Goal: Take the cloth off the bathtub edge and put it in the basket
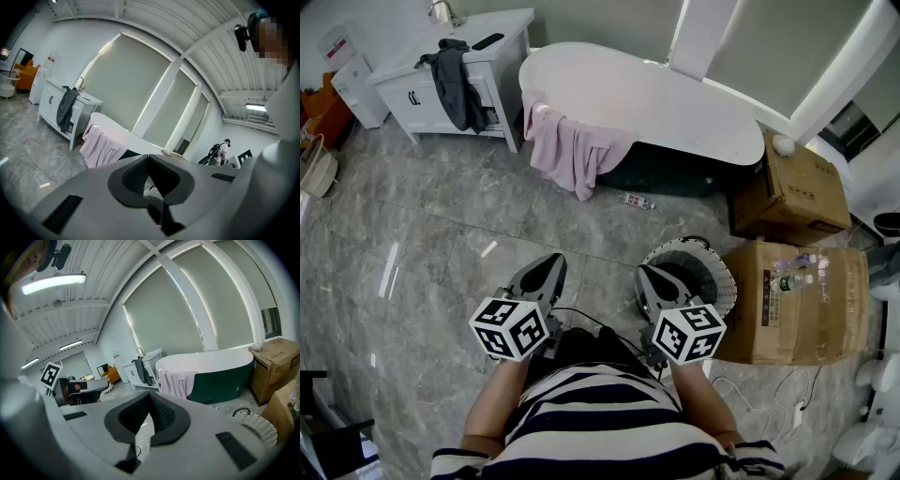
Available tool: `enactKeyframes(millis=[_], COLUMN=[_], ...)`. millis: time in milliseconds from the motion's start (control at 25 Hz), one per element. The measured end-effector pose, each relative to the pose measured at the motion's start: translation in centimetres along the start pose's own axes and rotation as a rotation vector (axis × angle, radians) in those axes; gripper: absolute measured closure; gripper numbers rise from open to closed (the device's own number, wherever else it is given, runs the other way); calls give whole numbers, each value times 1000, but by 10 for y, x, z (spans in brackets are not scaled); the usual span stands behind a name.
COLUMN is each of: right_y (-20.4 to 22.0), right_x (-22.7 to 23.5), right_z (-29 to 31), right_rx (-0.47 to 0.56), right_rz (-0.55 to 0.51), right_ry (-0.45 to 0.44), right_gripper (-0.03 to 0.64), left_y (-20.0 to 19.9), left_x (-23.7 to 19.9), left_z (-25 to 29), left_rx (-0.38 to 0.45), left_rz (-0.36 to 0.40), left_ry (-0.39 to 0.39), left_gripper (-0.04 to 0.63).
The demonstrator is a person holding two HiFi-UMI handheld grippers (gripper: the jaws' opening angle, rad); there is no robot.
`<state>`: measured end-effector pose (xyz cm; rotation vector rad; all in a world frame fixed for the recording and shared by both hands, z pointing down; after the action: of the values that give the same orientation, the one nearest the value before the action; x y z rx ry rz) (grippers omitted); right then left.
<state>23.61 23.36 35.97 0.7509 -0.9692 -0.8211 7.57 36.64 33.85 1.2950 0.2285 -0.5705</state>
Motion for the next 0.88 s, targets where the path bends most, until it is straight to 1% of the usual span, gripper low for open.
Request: enactKeyframes(millis=[240, 440, 640, 880], right_y=[-2, -4, -1, 9], right_x=[13, 28, 38, 41], right_z=[-3, -6, -11, -8], right_rx=[-2, 0, -3, -39], right_rz=[-10, -11, 2, 2], right_ry=[-2, -14, -40, -74], right_gripper=[592, 592, 591, 591], left_y=[5, 16, 24, 32], left_x=[8, 19, 27, 23], left_z=[10, 23, 24, 13], left_rx=[-5, -39, -37, -29], left_rz=[-24, -36, -34, -50], left_ry=[13, 13, -10, -59], left_gripper=[577, 577, 577, 577])
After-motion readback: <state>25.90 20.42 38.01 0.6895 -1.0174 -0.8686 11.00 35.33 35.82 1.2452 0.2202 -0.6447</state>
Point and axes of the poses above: the fingertips, and each gripper's own axes: z forward along the fingers, x to its right, y out of its underside, the point moved 5 cm from there along -z, backward along the fingers, and after that the axes turned 1 degree about -y, right-handed, at the moved point
